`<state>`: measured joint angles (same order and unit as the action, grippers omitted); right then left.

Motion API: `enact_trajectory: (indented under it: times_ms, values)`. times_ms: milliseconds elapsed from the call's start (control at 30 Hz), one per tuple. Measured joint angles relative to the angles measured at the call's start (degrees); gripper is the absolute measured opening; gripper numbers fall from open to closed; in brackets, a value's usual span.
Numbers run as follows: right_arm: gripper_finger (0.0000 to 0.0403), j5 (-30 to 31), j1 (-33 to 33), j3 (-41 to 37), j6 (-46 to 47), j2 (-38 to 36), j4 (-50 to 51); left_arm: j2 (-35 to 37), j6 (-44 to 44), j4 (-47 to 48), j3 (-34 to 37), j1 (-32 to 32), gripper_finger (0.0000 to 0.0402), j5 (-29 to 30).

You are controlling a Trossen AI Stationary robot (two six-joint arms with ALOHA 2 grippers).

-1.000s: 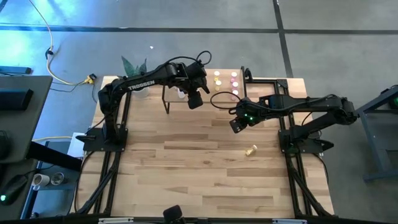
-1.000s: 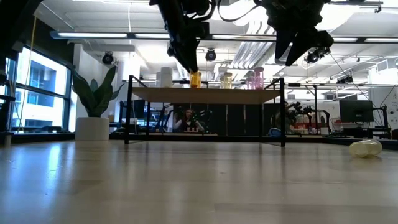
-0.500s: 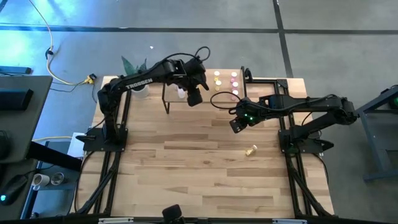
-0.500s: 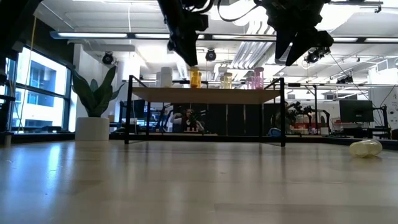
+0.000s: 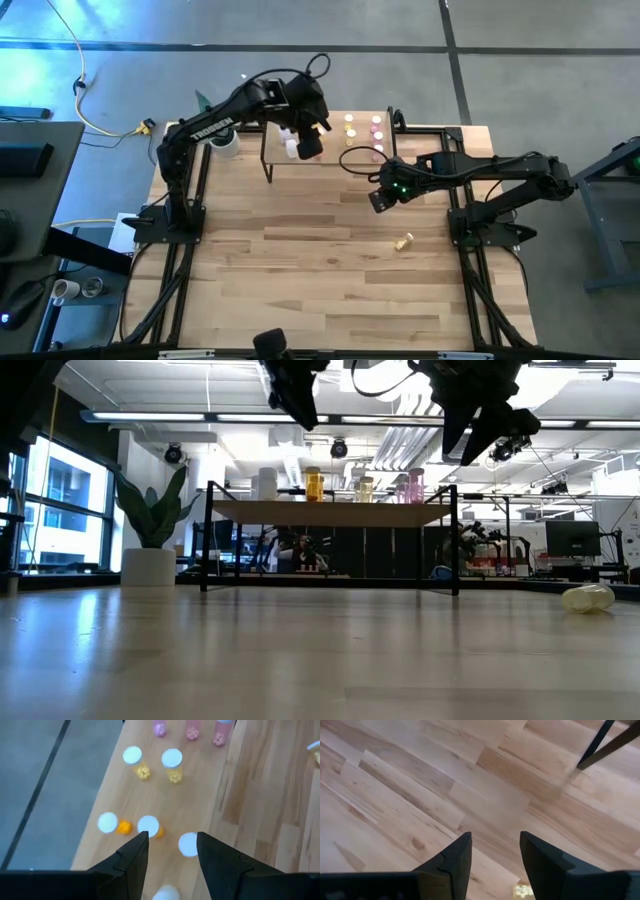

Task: Pick and place medicine bottles onto shelf by color
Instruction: Put the yellow pill bottle on the shelf aligned with the other yellow pill bottle

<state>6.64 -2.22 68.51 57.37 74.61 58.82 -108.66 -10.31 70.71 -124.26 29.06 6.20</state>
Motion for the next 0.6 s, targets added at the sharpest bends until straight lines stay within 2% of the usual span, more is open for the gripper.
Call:
enact_trajectory:
  times_ms: [167, 233, 433, 600]
  values:
    - [0.0158, -2.20, 1.11, 0.00, 5.22, 0.00, 0.01, 0.22, -1.46, 4.74, -3.39, 0.87, 0.0159, -0.28]
    - [0.0158, -2.27, 2.30, 0.00, 7.63, 0.00, 0.39, 0.98, -1.48, 5.18, -3.07, 1.54, 0.0159, -2.13]
    - [0.0158, -1.53, 6.72, 0.02, 18.71, 0.65, 6.25, 2.22, -1.21, 5.80, 0.73, 3.61, 0.0159, -10.93]
    - [0.0158, -0.84, 10.61, 0.02, 29.30, 2.31, 10.96, 2.95, -1.29, 4.95, 5.66, 3.35, 0.0159, -11.40]
